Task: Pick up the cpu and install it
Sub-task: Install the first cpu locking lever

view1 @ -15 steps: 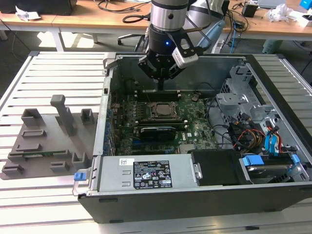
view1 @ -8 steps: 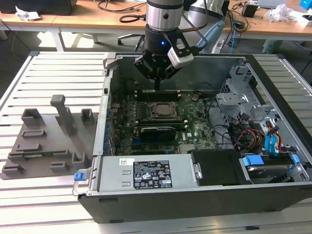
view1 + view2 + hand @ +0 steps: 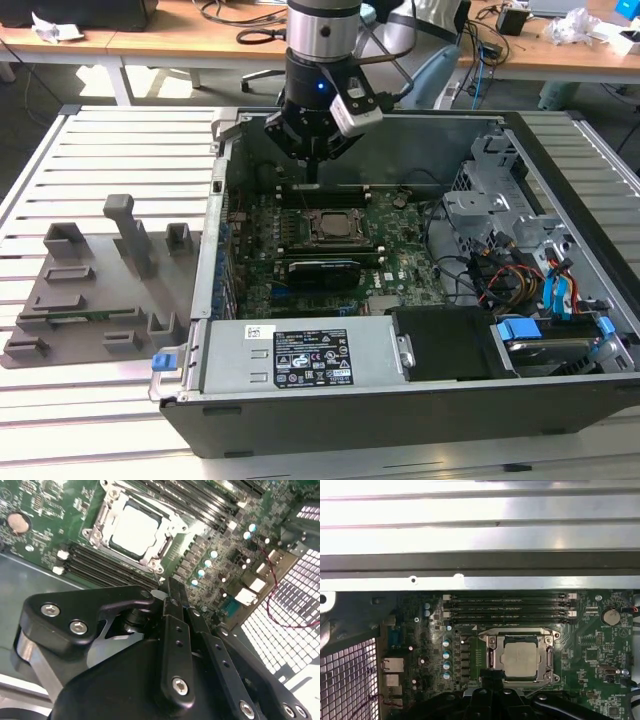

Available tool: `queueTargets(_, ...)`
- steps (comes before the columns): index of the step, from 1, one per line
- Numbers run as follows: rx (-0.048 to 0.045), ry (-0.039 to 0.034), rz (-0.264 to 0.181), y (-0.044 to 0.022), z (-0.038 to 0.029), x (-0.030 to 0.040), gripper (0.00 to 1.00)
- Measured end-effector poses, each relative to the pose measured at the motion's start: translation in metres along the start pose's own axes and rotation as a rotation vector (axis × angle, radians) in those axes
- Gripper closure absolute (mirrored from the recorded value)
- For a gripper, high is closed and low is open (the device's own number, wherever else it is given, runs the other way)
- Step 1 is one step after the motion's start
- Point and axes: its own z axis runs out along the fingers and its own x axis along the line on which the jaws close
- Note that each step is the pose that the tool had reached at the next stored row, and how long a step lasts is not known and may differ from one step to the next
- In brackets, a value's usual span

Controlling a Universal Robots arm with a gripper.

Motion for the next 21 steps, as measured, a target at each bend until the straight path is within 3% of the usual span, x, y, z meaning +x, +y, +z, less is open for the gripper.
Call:
queueTargets(4, -0.0044, 0.0002, 0.000, 0.0036, 0.0039, 0.0097, 0.89)
queueTargets(9, -0.0137, 0.0002, -0.001, 0.0119, 0.0087, 0.0285, 0.89)
queueTargets(13, -0.0177, 0.0001, -0.011, 0.0161, 0.0119, 0.0356, 0.89)
queueTargets(19, -0.0171, -0.0002, -0.022, 0.0178, 0.0197, 0.0327, 0.89)
queueTargets(21, -0.0157, -0.0007, -0.047, 0.0181, 0.0224, 0.0304, 0.89)
